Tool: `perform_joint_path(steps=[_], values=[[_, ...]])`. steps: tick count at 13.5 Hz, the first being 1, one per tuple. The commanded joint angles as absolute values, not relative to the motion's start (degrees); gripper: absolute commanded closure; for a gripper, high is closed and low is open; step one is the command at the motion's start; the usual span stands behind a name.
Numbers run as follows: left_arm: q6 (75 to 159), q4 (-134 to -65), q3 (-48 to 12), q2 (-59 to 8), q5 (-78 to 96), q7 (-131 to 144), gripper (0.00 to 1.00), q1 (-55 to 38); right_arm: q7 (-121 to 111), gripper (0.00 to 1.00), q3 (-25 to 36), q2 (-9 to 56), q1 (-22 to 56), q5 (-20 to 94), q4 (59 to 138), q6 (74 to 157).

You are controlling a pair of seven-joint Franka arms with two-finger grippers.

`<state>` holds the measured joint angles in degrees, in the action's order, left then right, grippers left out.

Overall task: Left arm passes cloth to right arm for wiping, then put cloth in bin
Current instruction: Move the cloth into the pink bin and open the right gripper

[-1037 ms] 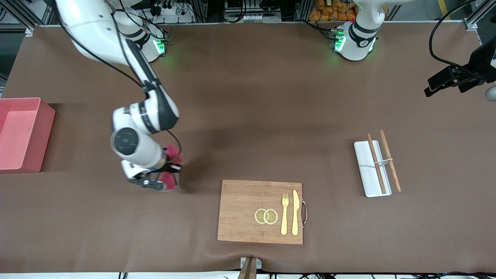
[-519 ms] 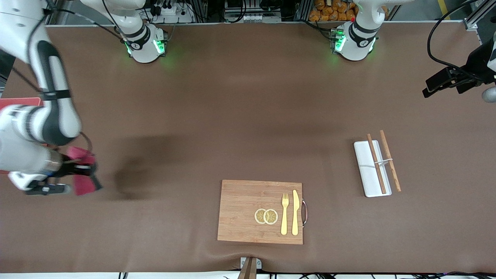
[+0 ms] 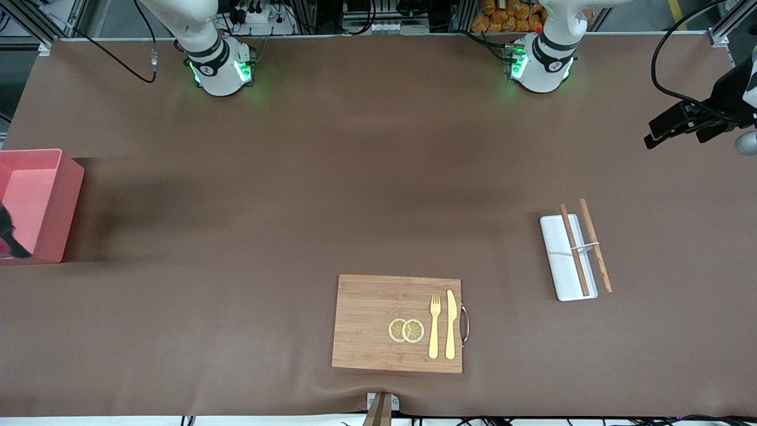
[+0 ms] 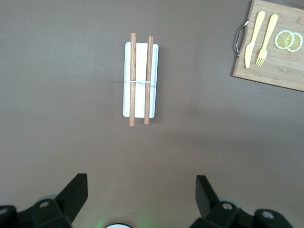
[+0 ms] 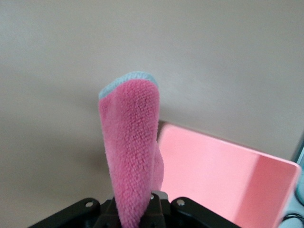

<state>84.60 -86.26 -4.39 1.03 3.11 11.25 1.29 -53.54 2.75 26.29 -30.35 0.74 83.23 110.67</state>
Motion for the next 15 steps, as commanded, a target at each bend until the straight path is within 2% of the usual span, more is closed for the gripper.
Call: perform_joint_path(steps=[1,4,5,6,7,11,15], values=[[85.25,-87.28,-4.39,2.46,1.41,10.28,0.00,1.14,-60.88,1.00,1.32,29.95,-36.36,-0.97,80.51,112.57],[85.25,-87.28,-4.31,2.46,1.41,10.28,0.00,1.14,-64.68,1.00,1.32,34.96,-41.29,-0.79,80.59,116.89],[85.25,-87.28,-4.31,2.46,1.41,10.28,0.00,1.14,-64.60,0.74,1.32,37.33,-42.35,-0.44,80.60,117.33],[85.17,-87.28,-4.31,2.55,1.41,10.28,0.00,1.14,-64.43,0.18,1.23,39.53,-42.62,-0.18,80.60,118.64],[85.08,-87.10,-4.31,2.64,1.41,10.28,0.00,1.14,-64.60,0.00,1.23,40.86,-43.24,0.26,80.94,121.87],[85.08,-87.10,-4.31,2.55,1.41,10.28,0.00,1.14,-66.80,0.00,1.14,39.38,-43.16,-0.09,81.21,122.08],[84.99,-87.28,-4.31,2.55,1.41,10.28,0.00,1.23,-59.62,0.00,1.14,32.01,-38.07,-0.70,81.30,112.00]])
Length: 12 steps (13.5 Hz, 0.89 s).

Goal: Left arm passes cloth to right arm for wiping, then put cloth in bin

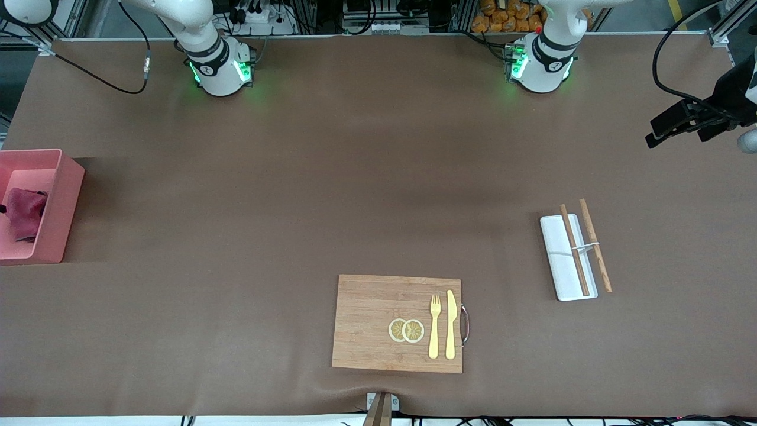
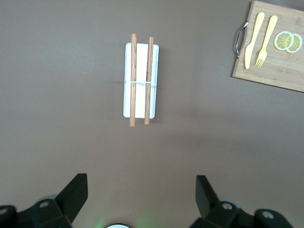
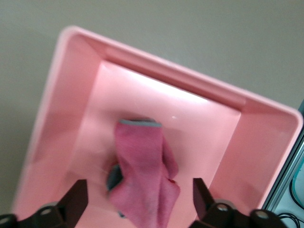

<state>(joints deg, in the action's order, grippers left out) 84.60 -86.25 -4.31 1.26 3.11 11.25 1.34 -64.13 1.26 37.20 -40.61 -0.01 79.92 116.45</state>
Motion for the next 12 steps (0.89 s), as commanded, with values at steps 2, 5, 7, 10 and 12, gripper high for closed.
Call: perform_joint_path(steps=[2,5,7,10,12], values=[[84.99,-87.01,-4.31,2.55,1.41,10.20,0.00,1.23,-53.82,0.00,1.23,28.41,-34.12,-0.88,81.30,106.37],[84.99,-87.01,-4.31,2.46,1.41,10.20,0.00,1.14,-43.72,0.00,1.14,24.10,-28.15,-2.02,81.39,100.74],[84.82,-87.01,-4.31,2.46,1.41,10.11,0.00,1.14,-36.77,0.00,1.23,21.98,-23.58,-2.63,81.39,97.23],[84.64,-86.92,-4.31,2.55,1.41,9.06,0.00,1.14,-26.57,0.00,0.97,20.22,-17.25,-2.81,81.47,92.83],[84.55,-87.01,-4.22,2.55,1.41,9.05,0.00,1.23,-16.58,0.00,0.97,18.90,-11.72,-2.81,81.47,90.36]])
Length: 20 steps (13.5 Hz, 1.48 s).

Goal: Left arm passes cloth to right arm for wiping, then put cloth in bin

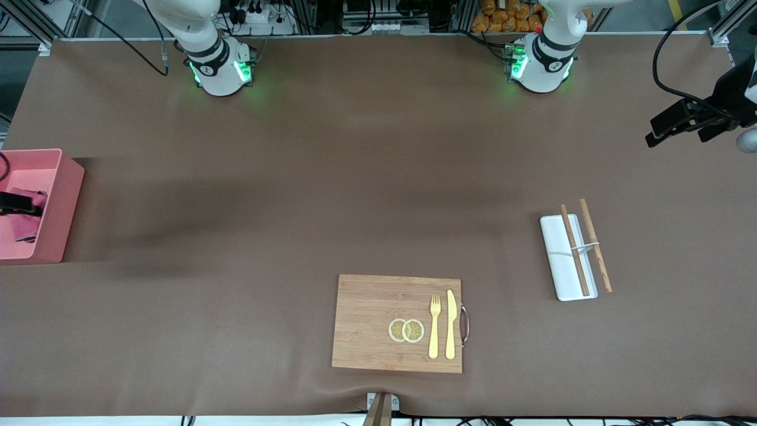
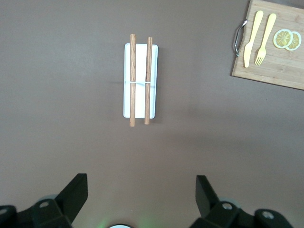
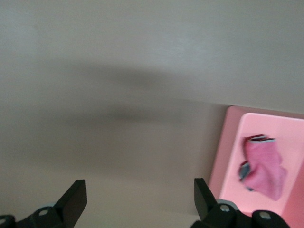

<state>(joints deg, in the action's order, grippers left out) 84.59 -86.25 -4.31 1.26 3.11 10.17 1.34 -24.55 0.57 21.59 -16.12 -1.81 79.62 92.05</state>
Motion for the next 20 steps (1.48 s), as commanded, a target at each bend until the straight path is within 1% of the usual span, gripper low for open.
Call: perform_joint_path(steps=[1,4,6,9,10,11,13,17,20], values=[[84.46,-87.01,-4.22,2.46,1.41,9.40,0.00,1.14,-11.65,0.00,0.88,18.37,-8.99,-2.55,81.56,89.57],[84.38,-87.10,-4.48,2.37,-1.47,10.19,0.00,0.79,-2.75,0.00,0.70,15.57,-3.18,-0.71,83.22,89.03],[84.11,-87.62,-5.71,2.55,-3.87,10.72,0.00,1.23,0.33,0.00,0.79,12.58,-1.41,5.25,85.24,89.64],[83.41,-87.71,-5.71,3.07,-3.43,11.08,0.00,1.23,9.21,0.00,0.88,6.79,3.50,5.54,91.29,93.85],[83.41,-87.71,-5.71,3.16,-3.25,10.99,0.00,1.23,9.14,0.00,0.88,5.11,3.52,5.36,93.23,95.43],[83.32,-87.71,-5.71,3.16,-3.25,10.81,0.00,1.23,8.79,0.00,0.97,3.97,3.25,5.19,93.86,95.10],[83.14,-87.28,-5.71,3.25,-3.08,9.77,0.00,1.23,8.79,0.00,1.14,-0.16,3.08,5.10,98.06,95.44],[83.23,-86.92,-5.71,2.73,-1.93,7.65,0.00,1.23,8.53,0.00,1.23,0.09,2.99,2.55,94.67,96.85],[83.23,-85.17,-5.71,2.03,-1.85,7.73,0.00,0.79,8.52,0.00,1.23,0.26,3.16,2.55,91.15,96.77]])
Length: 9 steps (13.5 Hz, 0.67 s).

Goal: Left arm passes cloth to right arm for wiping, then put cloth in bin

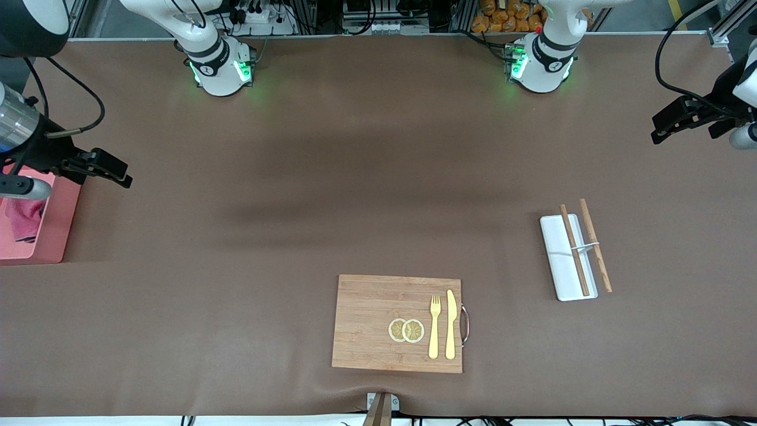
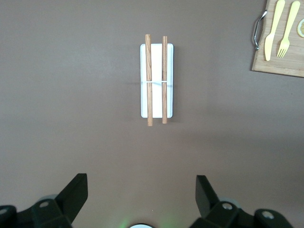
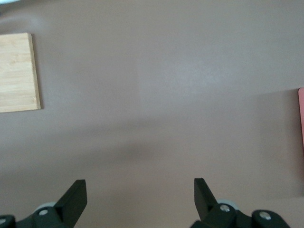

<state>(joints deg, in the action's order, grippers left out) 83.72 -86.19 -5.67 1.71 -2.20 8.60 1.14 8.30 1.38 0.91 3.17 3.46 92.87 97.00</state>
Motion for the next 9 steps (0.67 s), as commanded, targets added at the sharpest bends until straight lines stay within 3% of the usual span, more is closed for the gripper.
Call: perform_joint_path(steps=[1,9], values=[[83.23,-84.99,-5.71,1.85,-1.85,7.65,0.00,0.53,8.53,0.00,1.14,0.52,2.99,2.64,90.97,96.94],[83.23,-84.90,-5.80,1.49,-1.76,8.08,0.00,0.26,8.52,0.00,1.14,1.06,3.25,1.05,91.06,96.50]])
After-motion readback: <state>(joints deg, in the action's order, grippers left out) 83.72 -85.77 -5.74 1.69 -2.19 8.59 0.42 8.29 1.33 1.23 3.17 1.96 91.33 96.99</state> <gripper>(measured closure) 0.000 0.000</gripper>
